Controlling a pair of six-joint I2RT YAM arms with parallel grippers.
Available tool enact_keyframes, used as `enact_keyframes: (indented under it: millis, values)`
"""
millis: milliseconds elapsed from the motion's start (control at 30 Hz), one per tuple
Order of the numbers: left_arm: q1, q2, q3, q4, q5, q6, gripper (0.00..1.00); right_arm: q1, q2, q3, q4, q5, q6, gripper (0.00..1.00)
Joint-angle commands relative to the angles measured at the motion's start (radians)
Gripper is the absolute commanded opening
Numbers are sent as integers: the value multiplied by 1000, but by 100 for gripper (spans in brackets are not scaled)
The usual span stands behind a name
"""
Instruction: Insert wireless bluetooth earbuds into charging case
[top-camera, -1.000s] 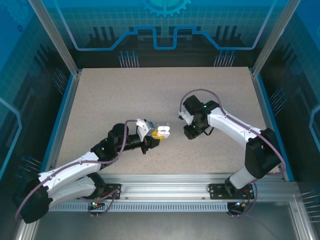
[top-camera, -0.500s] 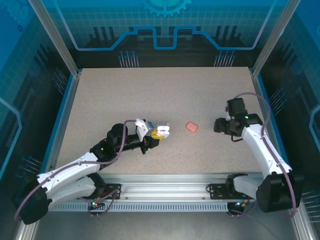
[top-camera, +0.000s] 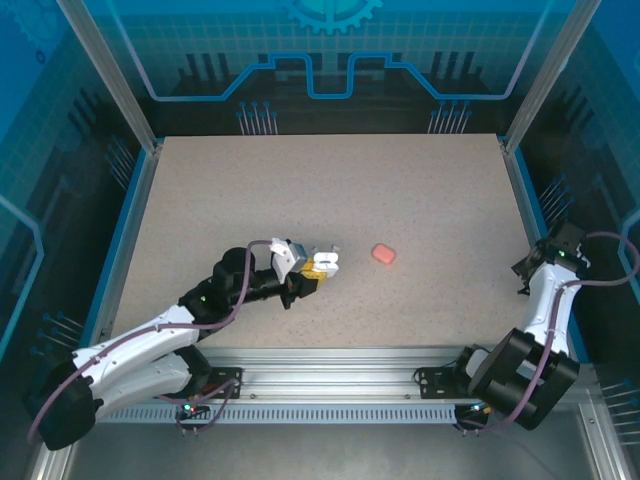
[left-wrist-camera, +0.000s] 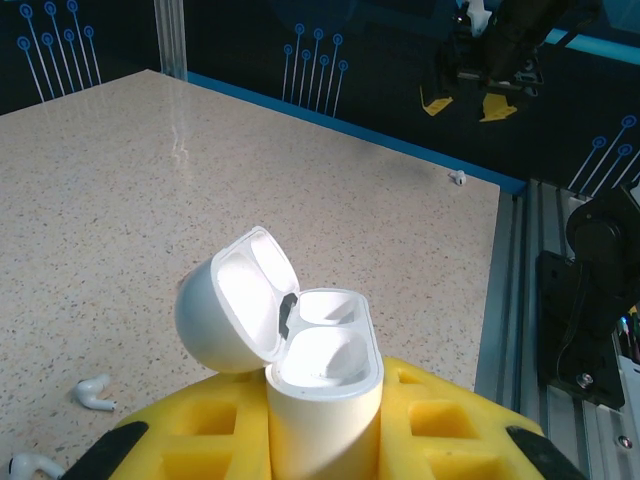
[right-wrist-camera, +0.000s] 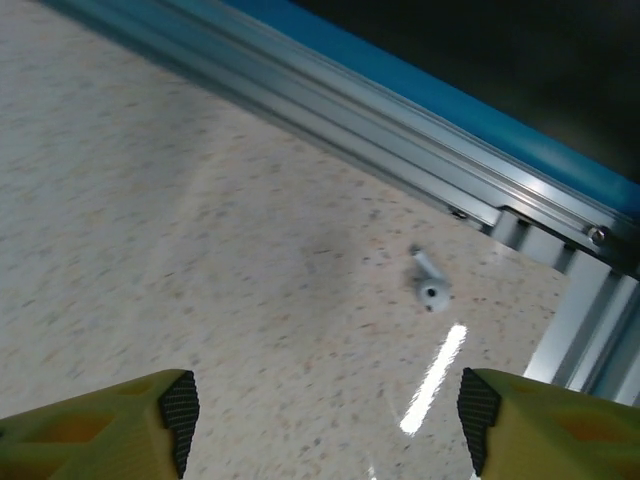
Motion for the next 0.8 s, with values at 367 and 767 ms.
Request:
enact_keyframes:
  millis: [367,767]
  values:
    - [-6,24,18,-4,9,4,11,-190,249,-73,177,-69,61,66]
    - [-5,22,36,-26,7,10,12,-197,357,-68,186,-80,115,59]
